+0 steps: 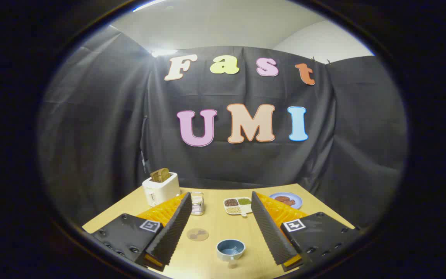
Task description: Take the bottle from table, then pour the juice into the cup, finally place the bottle on the coaster
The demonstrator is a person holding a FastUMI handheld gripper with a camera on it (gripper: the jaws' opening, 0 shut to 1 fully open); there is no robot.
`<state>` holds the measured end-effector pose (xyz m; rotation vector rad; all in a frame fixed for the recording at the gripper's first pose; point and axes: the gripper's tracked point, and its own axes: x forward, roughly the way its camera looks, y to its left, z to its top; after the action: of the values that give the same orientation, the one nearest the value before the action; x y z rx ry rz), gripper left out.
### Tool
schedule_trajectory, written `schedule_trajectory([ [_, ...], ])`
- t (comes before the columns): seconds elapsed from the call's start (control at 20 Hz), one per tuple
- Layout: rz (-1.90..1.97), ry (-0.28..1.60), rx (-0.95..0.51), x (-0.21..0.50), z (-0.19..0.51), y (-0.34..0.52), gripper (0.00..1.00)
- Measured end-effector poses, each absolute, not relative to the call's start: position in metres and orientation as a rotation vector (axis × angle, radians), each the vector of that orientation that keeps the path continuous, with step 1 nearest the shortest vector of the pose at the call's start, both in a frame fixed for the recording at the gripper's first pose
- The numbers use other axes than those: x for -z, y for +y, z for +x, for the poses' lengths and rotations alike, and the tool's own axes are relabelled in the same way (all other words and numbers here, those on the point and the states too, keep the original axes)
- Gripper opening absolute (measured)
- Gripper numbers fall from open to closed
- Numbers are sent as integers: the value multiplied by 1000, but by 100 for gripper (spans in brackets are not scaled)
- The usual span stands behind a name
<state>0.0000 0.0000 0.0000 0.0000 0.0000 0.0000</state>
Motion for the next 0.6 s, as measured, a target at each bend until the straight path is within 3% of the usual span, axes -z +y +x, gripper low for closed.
schedule_trajectory([
  [0.6, -13, -4, 26, 1, -7, 7, 98],
])
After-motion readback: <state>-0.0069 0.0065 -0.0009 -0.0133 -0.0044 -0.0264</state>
